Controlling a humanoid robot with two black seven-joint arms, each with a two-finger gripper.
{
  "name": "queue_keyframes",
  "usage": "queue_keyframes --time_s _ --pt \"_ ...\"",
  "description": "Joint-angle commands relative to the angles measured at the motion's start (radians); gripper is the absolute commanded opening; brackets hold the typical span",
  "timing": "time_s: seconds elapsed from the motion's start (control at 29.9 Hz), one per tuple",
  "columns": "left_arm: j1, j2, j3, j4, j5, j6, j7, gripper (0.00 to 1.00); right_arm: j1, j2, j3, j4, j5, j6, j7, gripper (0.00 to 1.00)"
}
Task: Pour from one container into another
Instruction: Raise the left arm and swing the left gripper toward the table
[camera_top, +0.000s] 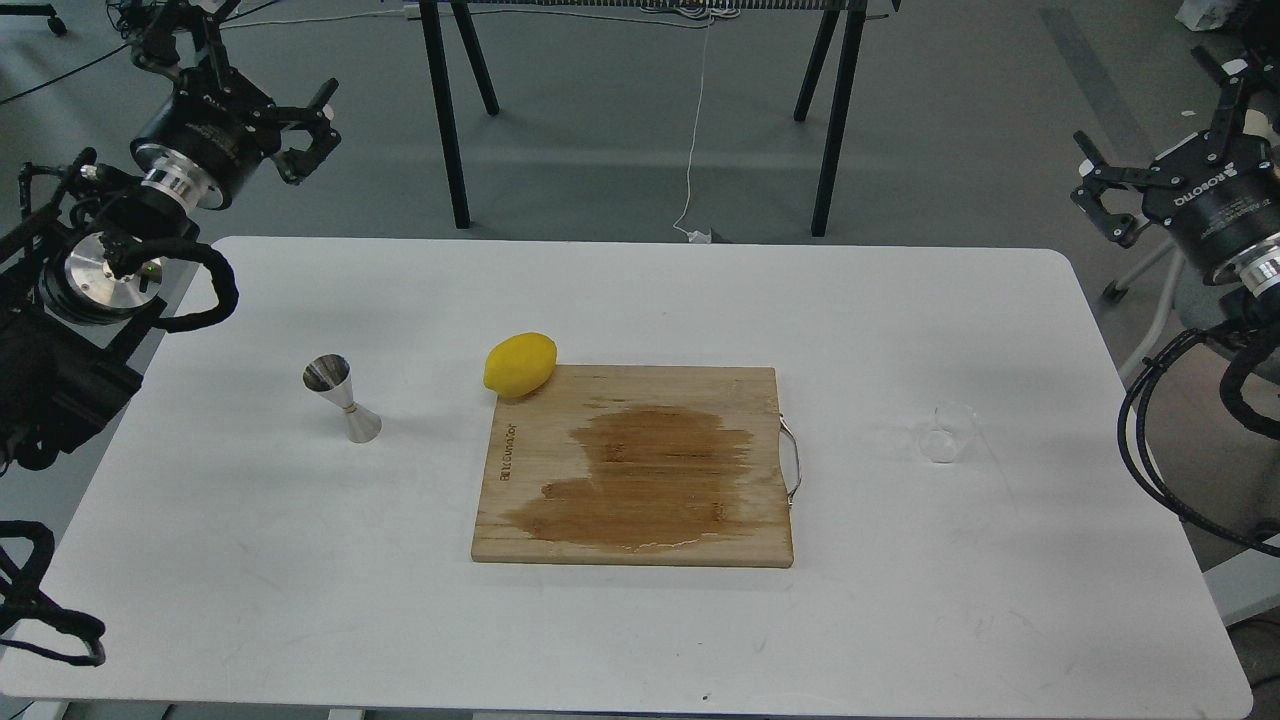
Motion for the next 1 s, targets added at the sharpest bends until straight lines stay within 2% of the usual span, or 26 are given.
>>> queue_keyframes --time_s 0.0,0.13,0.33,0.47,0.67,0.87,0.97 --pt "0.006 0.003 -0.003 -0.002 0.0 0.0 -0.002 1.0 0.0 -0.001 0.0 -0.001 -0.004 0.0 0.0 0.99" --pt "0.004 -0.002 -0.015 0.0 -0.012 0.0 -0.01 1.0 -0.001 0.0 0.0 -0.001 -0.004 0.0 0.0 0.99" --pt "0.0 -0.002 -0.061 0.011 -0.041 0.0 0.005 1.0 -0.003 -0.004 0.003 0.001 -0.004 0.0 0.001 0.99" --pt "-0.003 -0.005 -0.06 0.017 -0.038 0.0 -0.01 1.0 -0.004 -0.006 0.005 0.001 -0.004 0.0 0.001 0.99" --pt "-0.068 -0.034 -0.041 0.15 0.003 0.0 -0.008 1.0 -0.006 -0.007 0.005 0.004 -0.004 0.0 0.001 0.99" --pt "-0.134 -0.029 -0.04 0.268 0.262 0.0 -0.01 1.0 -0.017 -0.009 0.001 0.006 -0.004 0.0 0.003 0.99" --pt "-0.149 -0.025 -0.041 0.273 0.365 0.0 -0.01 1.0 -0.018 -0.009 -0.002 0.004 -0.006 0.0 0.001 0.99"
